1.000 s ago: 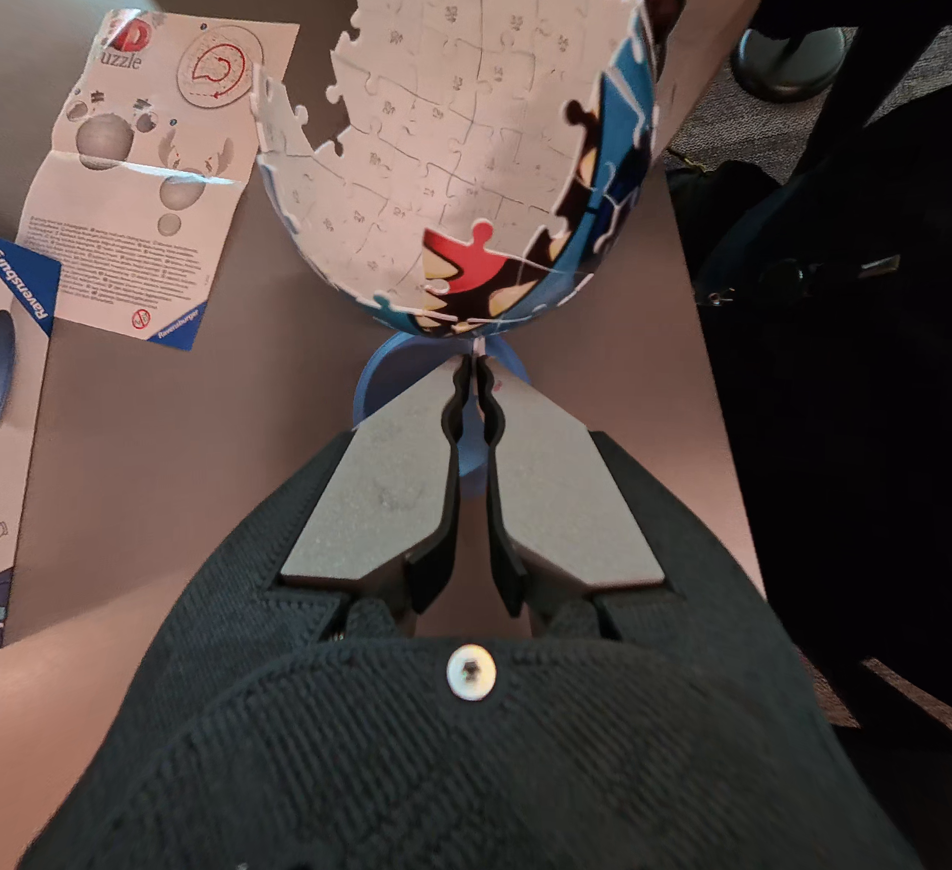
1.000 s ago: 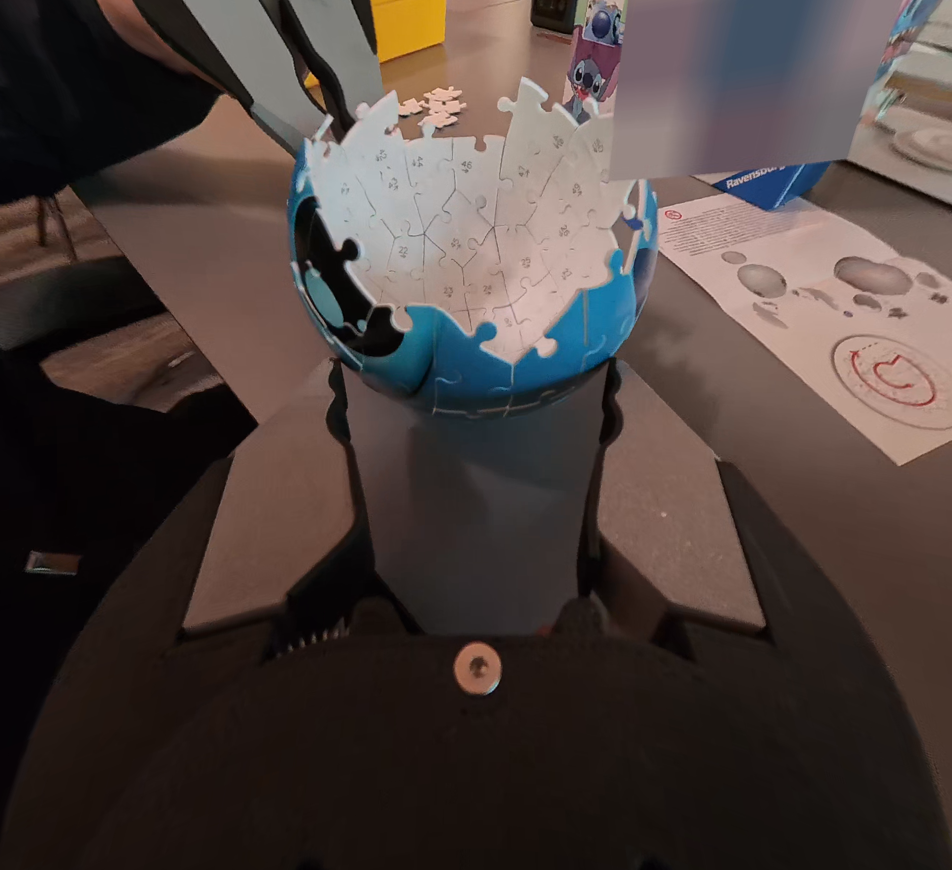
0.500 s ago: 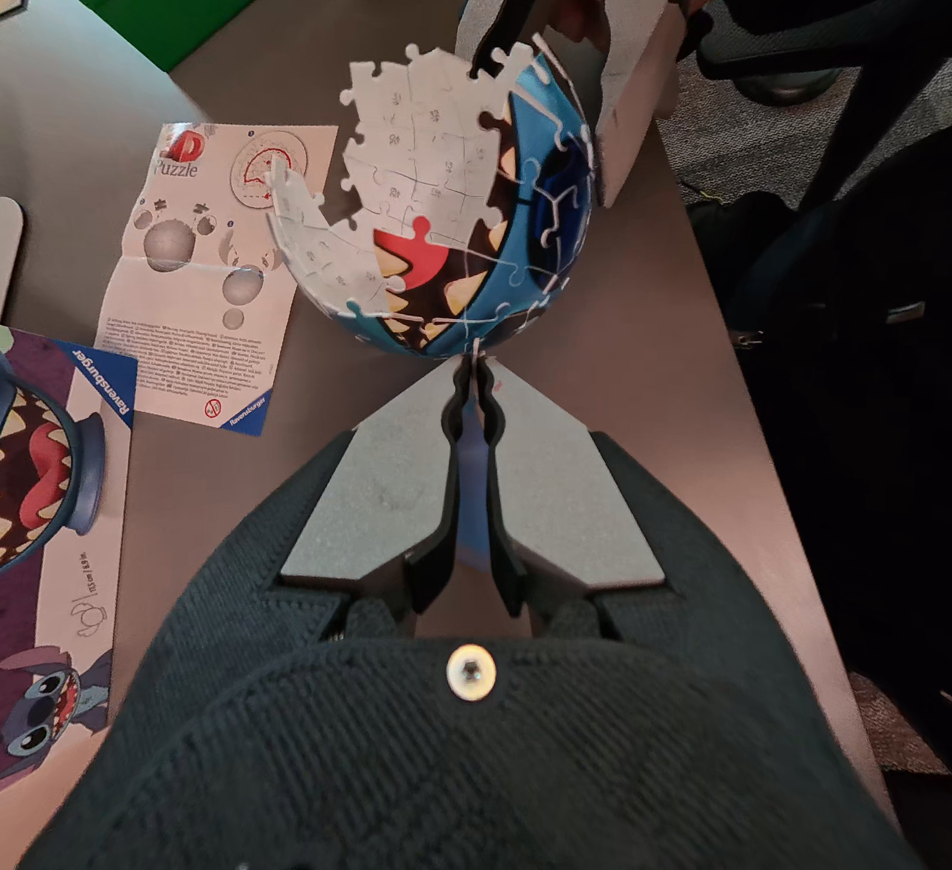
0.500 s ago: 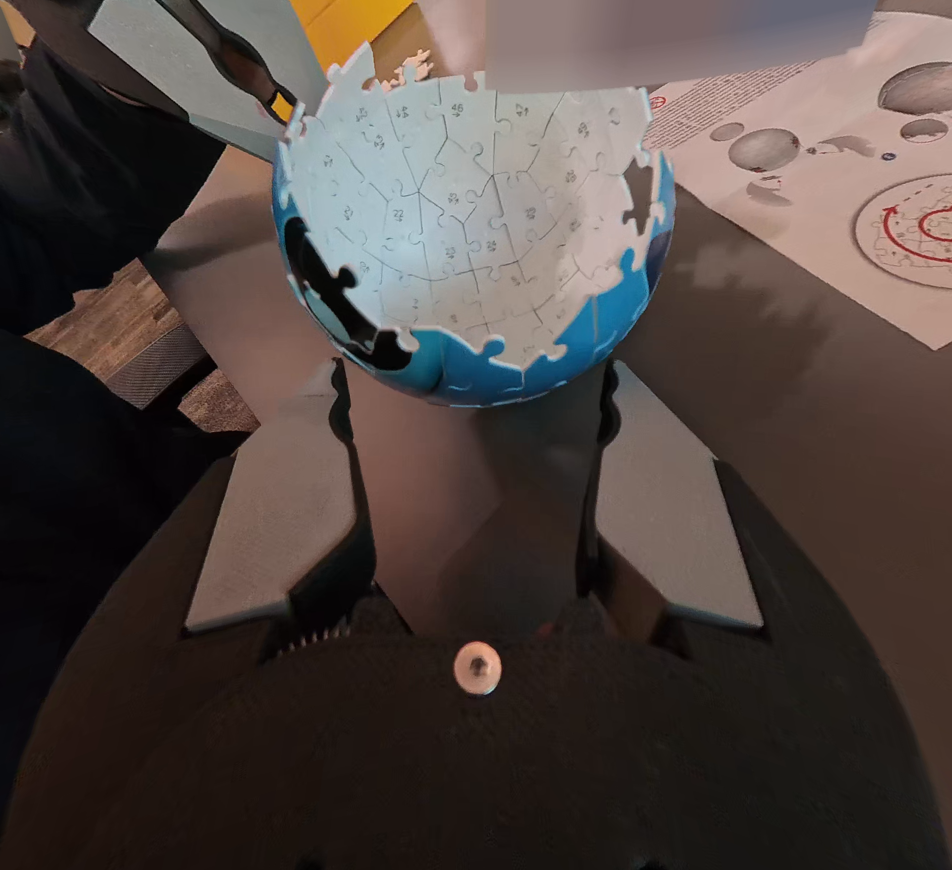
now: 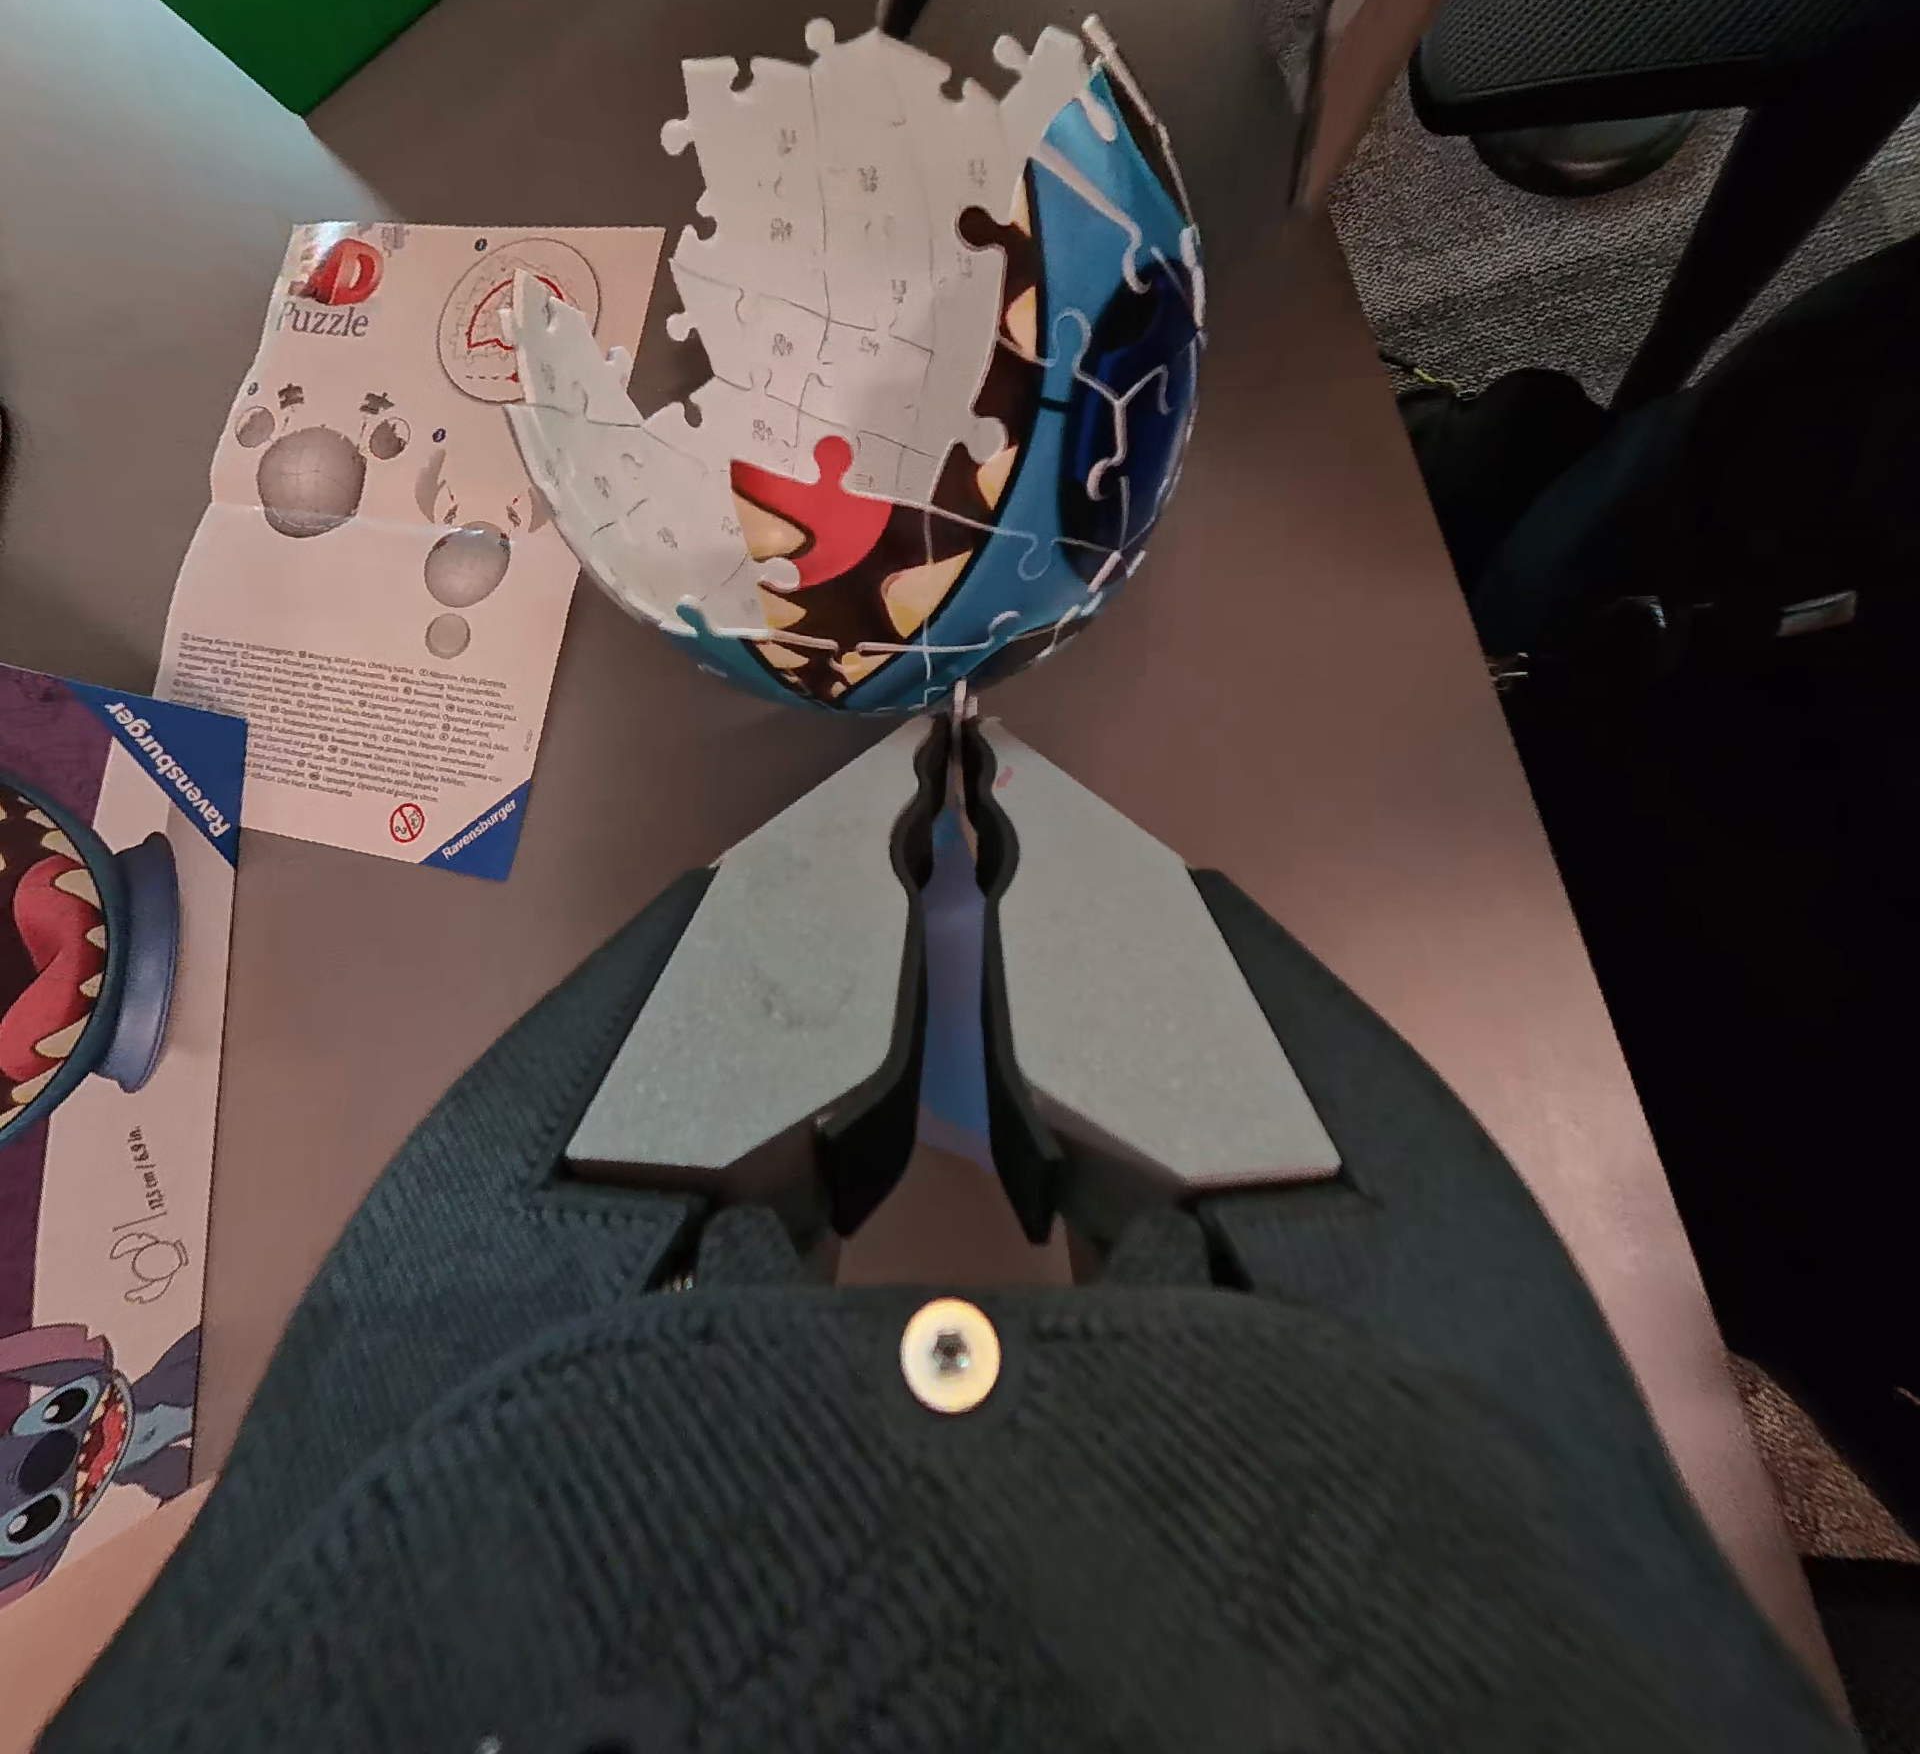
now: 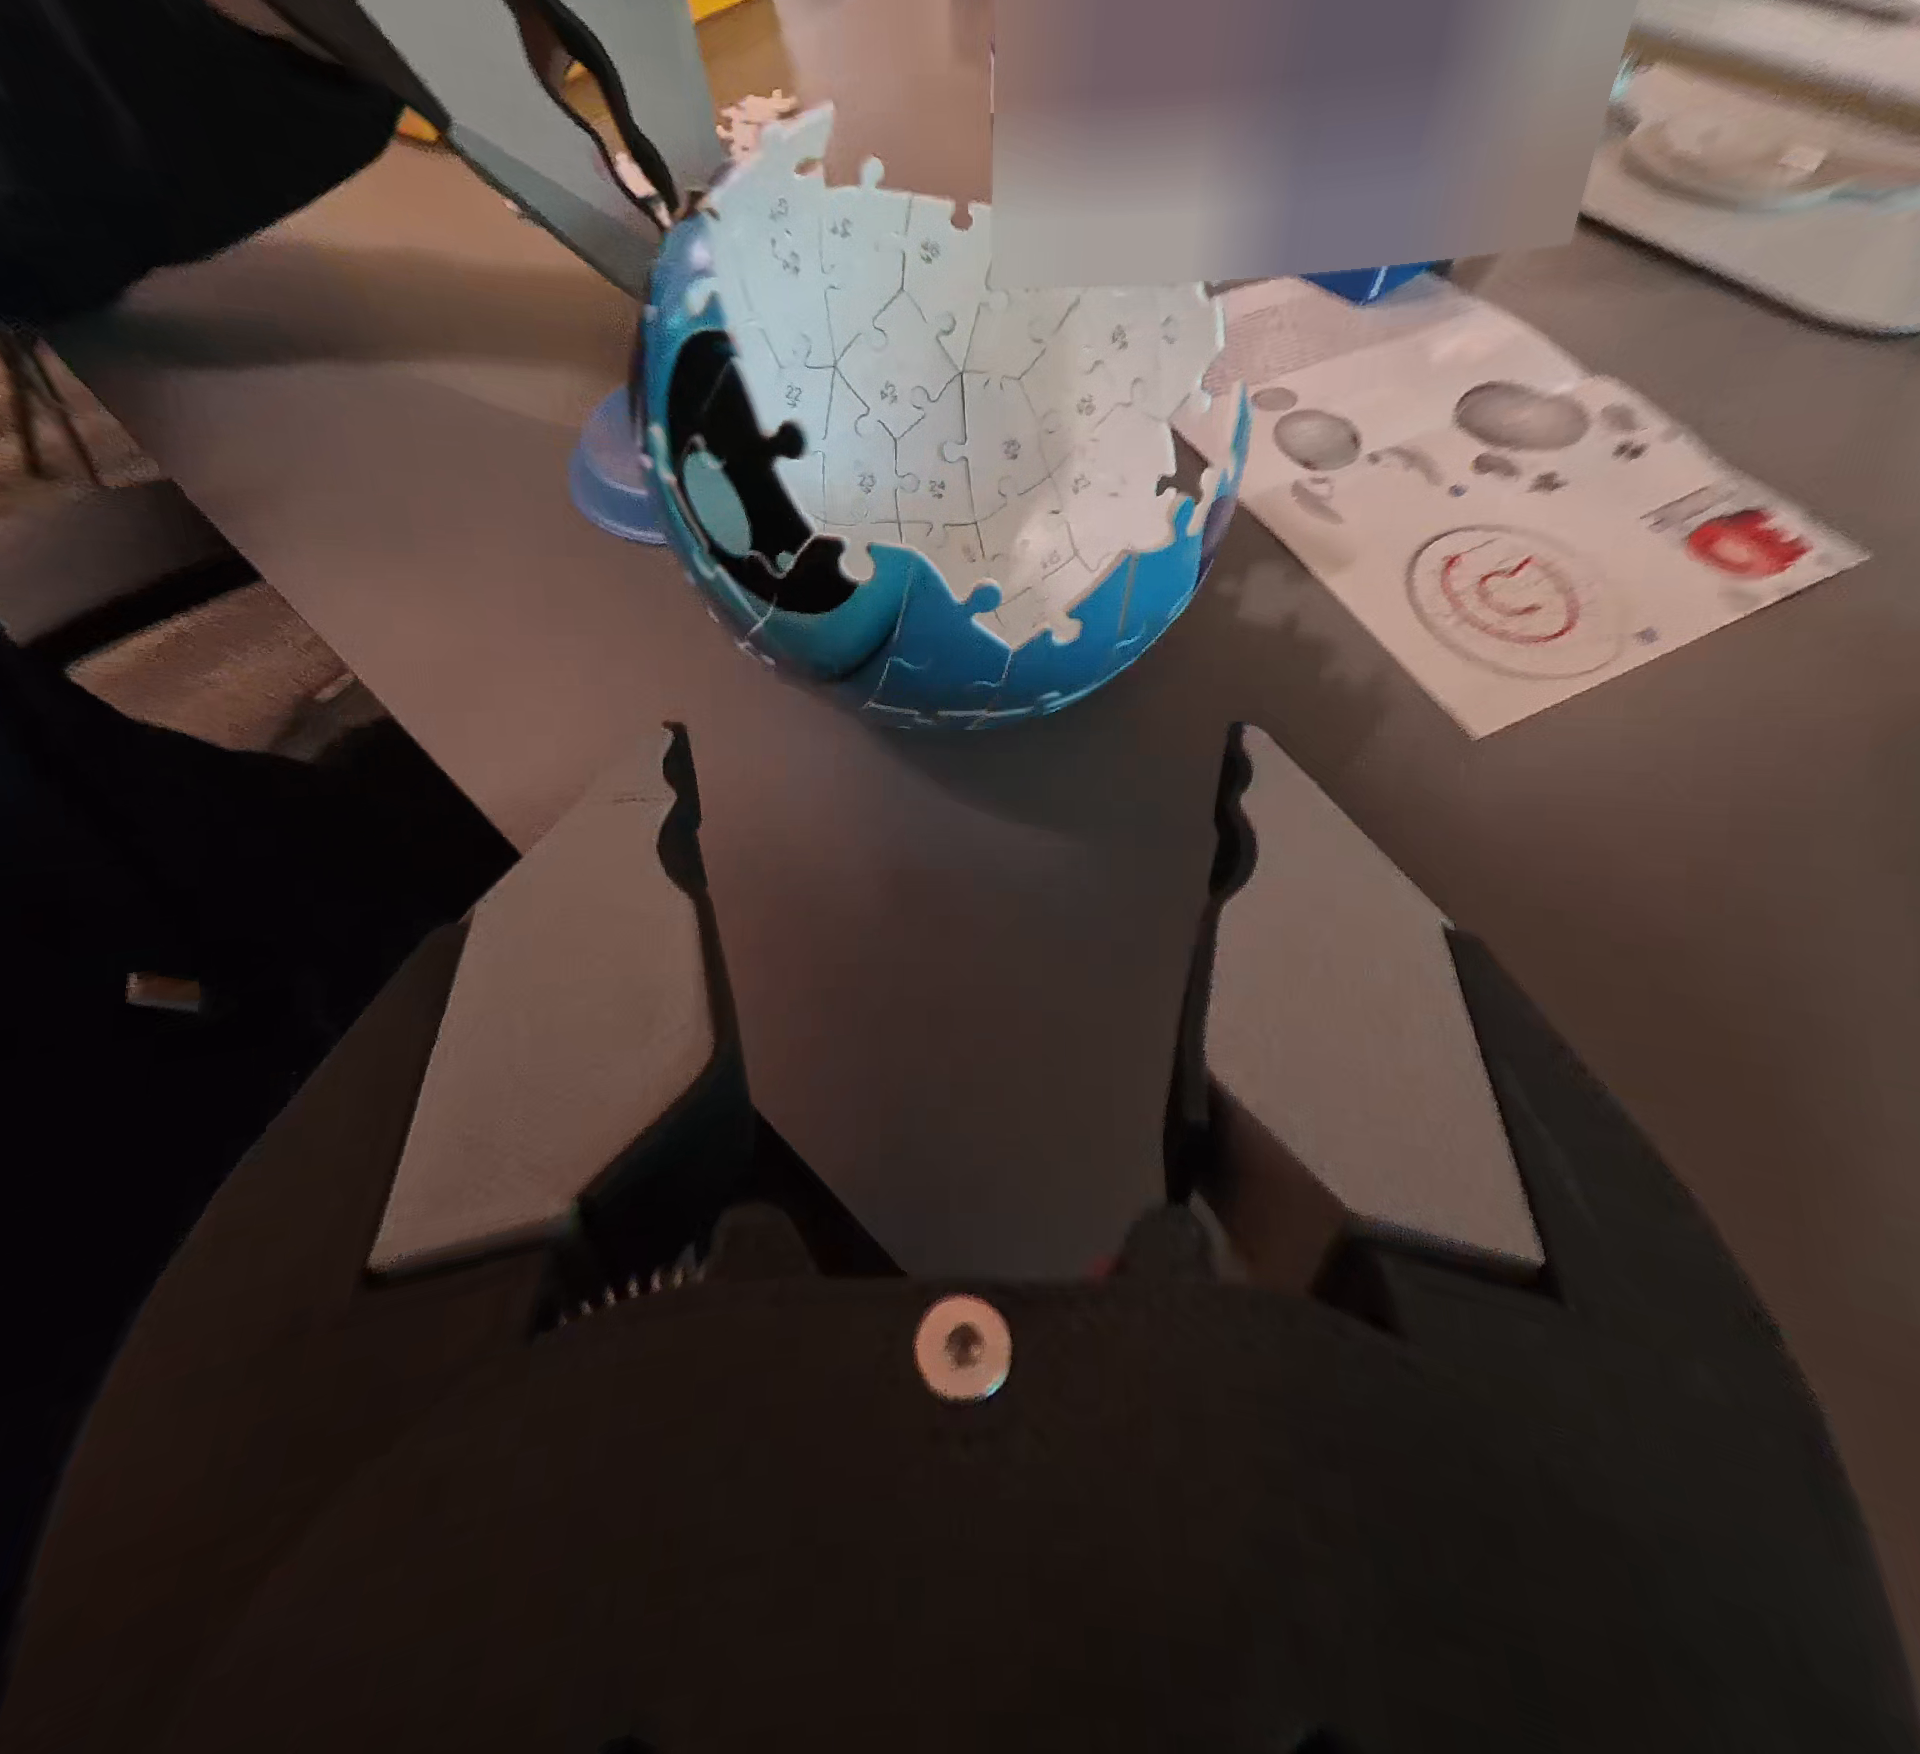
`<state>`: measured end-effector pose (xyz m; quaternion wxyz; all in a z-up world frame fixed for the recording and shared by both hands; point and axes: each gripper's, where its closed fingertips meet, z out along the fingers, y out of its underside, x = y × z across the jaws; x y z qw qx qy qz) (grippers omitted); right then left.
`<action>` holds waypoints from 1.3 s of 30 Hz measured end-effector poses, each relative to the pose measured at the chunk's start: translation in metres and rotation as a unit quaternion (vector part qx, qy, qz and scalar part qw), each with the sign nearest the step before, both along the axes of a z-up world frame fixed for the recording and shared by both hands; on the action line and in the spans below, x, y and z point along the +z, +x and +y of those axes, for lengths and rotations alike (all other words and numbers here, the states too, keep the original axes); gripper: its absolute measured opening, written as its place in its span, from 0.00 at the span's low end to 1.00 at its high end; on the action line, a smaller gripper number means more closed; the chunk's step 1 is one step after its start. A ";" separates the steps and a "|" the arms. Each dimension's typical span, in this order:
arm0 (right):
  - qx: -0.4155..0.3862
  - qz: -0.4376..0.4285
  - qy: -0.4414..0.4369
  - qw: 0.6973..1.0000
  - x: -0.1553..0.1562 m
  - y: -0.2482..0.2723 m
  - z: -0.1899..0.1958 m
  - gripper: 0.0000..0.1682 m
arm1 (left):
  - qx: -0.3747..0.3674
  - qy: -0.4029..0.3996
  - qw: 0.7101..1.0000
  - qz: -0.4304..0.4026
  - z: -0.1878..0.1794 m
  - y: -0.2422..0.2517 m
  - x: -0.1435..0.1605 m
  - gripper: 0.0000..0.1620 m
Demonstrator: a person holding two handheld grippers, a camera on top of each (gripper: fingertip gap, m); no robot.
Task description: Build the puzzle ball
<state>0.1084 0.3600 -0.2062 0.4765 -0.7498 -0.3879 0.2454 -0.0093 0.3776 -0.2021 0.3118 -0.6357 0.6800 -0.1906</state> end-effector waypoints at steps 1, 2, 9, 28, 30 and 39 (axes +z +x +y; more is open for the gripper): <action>0.009 -0.012 0.021 1.000 0.006 0.002 -0.004 0.58 | 0.000 -0.001 1.000 0.001 0.000 0.000 -0.001 0.00; 0.022 -0.023 0.038 0.999 0.012 0.003 -0.008 0.57 | 0.000 -0.003 1.000 0.002 -0.001 -0.001 -0.001 0.00; 0.131 -0.103 0.111 0.980 0.033 -0.010 -0.024 0.54 | 0.002 -0.001 1.000 0.005 -0.001 -0.001 -0.002 0.00; 0.223 -0.105 0.084 0.966 0.014 -0.023 -0.010 0.60 | 0.005 -0.007 1.000 0.010 0.004 -0.004 -0.004 0.00; 0.223 -0.103 0.074 0.967 0.010 -0.023 -0.008 0.60 | 0.004 -0.008 1.000 0.010 0.005 -0.003 -0.005 0.00; 0.221 -0.070 0.049 0.972 0.007 -0.024 -0.002 0.60 | 0.007 -0.006 1.000 0.009 0.005 -0.005 -0.004 0.00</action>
